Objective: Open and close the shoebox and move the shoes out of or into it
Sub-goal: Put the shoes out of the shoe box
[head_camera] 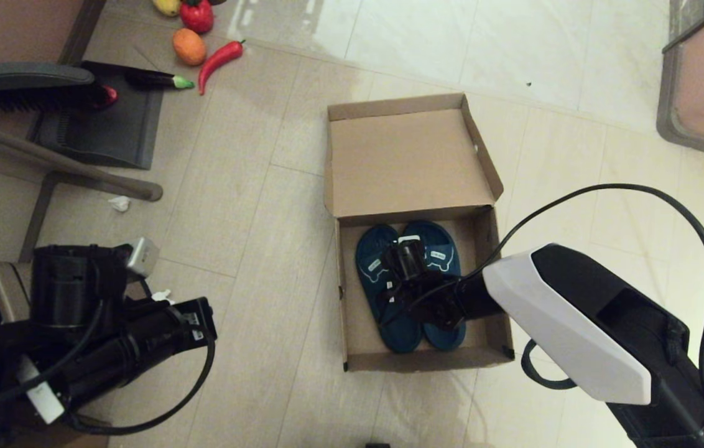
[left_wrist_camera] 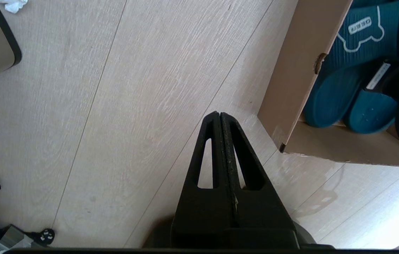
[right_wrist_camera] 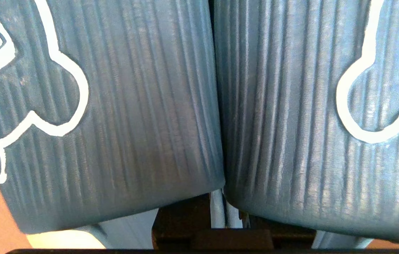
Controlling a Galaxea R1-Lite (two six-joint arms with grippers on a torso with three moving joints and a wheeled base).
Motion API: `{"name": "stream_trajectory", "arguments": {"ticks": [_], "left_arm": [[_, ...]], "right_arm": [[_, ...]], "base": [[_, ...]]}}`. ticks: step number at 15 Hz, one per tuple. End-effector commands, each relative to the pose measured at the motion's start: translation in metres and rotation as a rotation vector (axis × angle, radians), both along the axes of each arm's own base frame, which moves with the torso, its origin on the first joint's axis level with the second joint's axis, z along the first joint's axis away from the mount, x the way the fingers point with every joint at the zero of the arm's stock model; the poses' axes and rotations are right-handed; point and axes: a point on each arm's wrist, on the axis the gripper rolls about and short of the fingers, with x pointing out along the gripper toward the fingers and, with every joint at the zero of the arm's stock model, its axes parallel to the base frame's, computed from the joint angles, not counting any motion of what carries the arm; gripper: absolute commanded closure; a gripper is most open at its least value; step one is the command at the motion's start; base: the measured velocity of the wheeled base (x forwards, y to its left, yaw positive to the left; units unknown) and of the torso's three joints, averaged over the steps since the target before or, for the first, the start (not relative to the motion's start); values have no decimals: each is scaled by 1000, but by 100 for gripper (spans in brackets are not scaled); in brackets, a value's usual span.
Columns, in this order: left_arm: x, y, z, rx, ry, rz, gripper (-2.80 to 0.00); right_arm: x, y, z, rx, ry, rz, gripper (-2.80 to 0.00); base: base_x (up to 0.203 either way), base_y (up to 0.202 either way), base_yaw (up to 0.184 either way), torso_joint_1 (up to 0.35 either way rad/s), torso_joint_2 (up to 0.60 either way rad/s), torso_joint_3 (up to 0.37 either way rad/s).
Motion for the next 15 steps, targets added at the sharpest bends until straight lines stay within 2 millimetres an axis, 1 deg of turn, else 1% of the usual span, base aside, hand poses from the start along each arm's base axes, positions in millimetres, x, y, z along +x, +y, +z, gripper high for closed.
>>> {"name": "stream_trajectory", "arguments": {"ticks": [1, 4, 6, 9, 11, 15], "left_arm": [[-2, 1, 2, -6, -12, 2, 0], [-3, 1, 5, -8, -23, 3, 0], [-2, 1, 6, -6, -26, 0, 0], [-1, -2, 9, -2, -35, -9, 0], [-1, -2, 8, -1, -34, -7, 0], [-1, -1, 7, 25, -29, -14, 0]], "right_arm": [[-6, -2, 15, 9, -13, 2, 0], [-21, -10, 36, 9, -10, 10, 0], [-34, -18, 49, 8, 4, 30, 0], [-55, -30, 75, 29, 5, 63, 0], [-67, -37, 97, 52, -23, 72, 0], [-102, -58, 156, 118, -110, 98, 0]], "base": [[0, 0, 0, 0, 0, 0], [0, 0, 0, 0, 0, 0], [0, 0, 0, 0, 0, 0], [0, 0, 0, 0, 0, 0], [0, 0, 0, 0, 0, 0], [0, 0, 0, 0, 0, 0]]}}
